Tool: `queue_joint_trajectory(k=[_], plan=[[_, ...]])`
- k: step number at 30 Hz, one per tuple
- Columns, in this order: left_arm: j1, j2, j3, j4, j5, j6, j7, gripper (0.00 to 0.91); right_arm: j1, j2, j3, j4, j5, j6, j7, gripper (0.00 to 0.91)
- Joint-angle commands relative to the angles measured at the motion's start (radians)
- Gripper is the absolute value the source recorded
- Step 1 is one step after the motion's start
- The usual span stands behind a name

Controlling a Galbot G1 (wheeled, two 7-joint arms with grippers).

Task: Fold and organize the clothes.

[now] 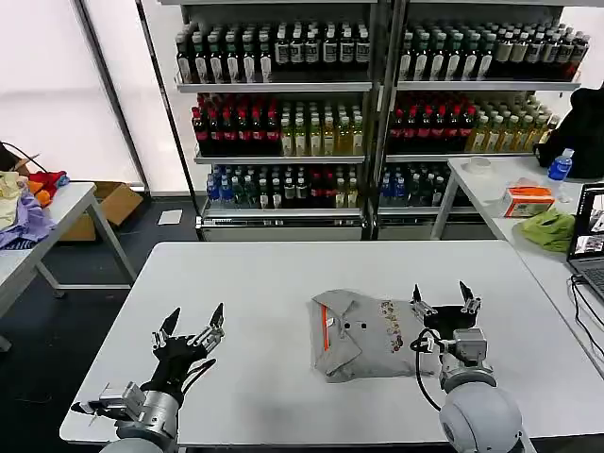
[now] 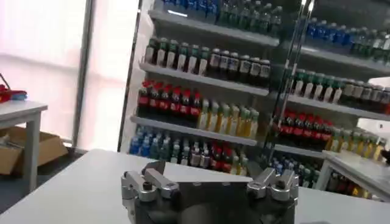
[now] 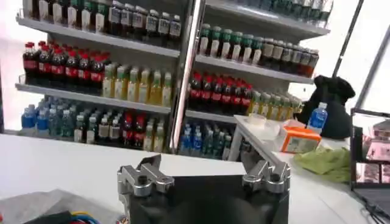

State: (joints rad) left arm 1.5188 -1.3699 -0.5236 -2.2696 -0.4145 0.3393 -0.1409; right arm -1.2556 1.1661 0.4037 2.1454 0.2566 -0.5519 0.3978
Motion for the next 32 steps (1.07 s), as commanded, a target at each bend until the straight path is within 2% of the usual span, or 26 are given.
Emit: queue_joint_trajectory(k=[1, 5, 8, 32], plan=[[0.002, -0.001, -0.001, 0.001, 0.000, -0.005, 0.000, 0.907, -0.008, -0.003, 0.003, 0.003, -0.001, 0.001, 0.000, 0.907], [0.006, -0.003, -0.011, -0.004, 0.008, -0.019, 0.000, 0.907, -0.013, -0.001, 0.007, 0.006, -0.002, 0.003, 0.000, 0.907], [0.013, -0.001, -0.029, -0.007, 0.091, -0.021, 0.026, 0.907, -0.027, -0.001, 0.017, 0.010, -0.002, 0.007, -0.002, 0.907], [-0.008, -0.005, -0.010, 0.016, 0.085, 0.001, 0.023, 0.907, -0.063, -0.002, 0.050, 0.032, -0.002, 0.008, -0.008, 0.907]])
